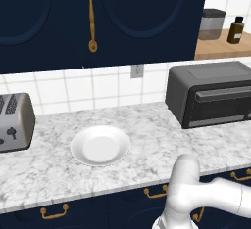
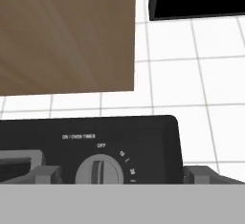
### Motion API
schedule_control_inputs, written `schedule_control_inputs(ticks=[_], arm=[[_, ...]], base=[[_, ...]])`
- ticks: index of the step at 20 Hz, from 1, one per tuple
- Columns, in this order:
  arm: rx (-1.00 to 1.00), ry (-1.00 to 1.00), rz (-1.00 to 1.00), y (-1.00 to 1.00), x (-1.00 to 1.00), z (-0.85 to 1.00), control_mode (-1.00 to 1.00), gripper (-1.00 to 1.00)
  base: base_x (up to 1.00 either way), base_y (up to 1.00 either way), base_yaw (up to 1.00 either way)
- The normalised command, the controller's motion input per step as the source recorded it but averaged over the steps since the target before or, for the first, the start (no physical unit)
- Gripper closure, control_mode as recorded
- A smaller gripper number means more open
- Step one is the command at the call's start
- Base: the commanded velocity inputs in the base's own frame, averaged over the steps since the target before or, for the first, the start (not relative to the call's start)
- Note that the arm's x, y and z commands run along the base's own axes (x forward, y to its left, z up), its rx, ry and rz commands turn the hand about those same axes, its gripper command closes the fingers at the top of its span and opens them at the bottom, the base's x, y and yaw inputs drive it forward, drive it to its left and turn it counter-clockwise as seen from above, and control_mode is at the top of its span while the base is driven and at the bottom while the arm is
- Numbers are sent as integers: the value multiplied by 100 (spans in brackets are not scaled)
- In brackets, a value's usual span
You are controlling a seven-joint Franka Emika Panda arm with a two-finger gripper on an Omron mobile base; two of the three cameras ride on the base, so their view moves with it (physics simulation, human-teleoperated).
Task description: Pick up the kebab skewer and baguette bread, and place them inside the toaster oven. Close the toaster oven door and start by setting the timer.
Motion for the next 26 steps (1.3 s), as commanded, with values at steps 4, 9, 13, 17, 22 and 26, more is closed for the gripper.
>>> schedule_control_inputs(ticks=[4, 9, 13, 17, 22, 26], arm=[[-5, 0, 0, -23, 15, 0, -100, -100], [-7, 0, 0, -38, 0, 0, -100, -100], [-5, 0, 0, -34, 0, 0, -100, -100], [-3, 0, 0, -19, -1, 0, -100, -100], [0, 0, -2, -8, -2, 0, -100, 100], [0, 0, -5, 0, -1, 0, -100, 100]], base=[[0, 0, 0], [0, 0, 0], [0, 0, 0], [0, 0, 0], [0, 0, 0], [0, 0, 0]])
